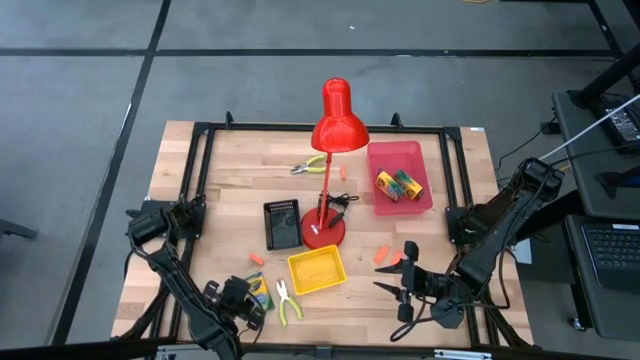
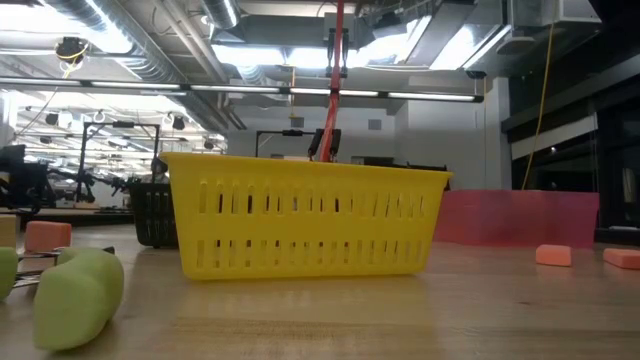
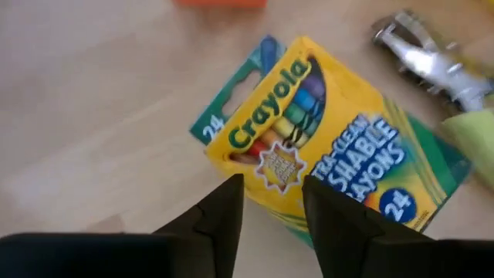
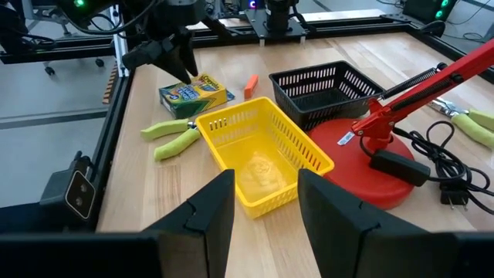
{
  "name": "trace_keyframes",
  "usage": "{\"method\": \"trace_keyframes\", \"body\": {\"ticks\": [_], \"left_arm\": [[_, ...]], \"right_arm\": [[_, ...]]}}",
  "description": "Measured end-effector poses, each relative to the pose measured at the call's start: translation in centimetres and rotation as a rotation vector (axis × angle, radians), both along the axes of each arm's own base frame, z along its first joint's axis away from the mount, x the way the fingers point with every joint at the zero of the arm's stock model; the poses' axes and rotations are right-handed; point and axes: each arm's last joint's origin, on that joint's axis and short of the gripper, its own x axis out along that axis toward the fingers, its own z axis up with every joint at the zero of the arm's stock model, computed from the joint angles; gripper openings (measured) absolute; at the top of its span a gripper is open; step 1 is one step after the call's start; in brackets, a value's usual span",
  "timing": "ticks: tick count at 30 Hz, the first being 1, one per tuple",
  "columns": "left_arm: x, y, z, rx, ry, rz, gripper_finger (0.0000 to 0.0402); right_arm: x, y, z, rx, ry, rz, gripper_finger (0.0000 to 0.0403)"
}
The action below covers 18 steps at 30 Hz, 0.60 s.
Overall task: Pick & Place School Supplies
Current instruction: Put the crayon box into the pink bin
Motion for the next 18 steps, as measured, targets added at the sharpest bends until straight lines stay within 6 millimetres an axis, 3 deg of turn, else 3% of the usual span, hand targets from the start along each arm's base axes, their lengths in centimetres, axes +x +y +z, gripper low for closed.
{"method": "trace_keyframes", "body": {"ticks": [7,18], "left_arm": [[-0.3,0.7,0.2,0.101,0.017,-0.024,0.0118],[-0.8,-1.0,0.1,-0.057,-0.010,-0.009,0.0118]], "right_arm": [[0.0,0.0,0.0,-0.002,-0.002,-0.002,0.0146],[0.0,0.0,0.0,-0.005,-0.006,-0.007,0.0146]]}}
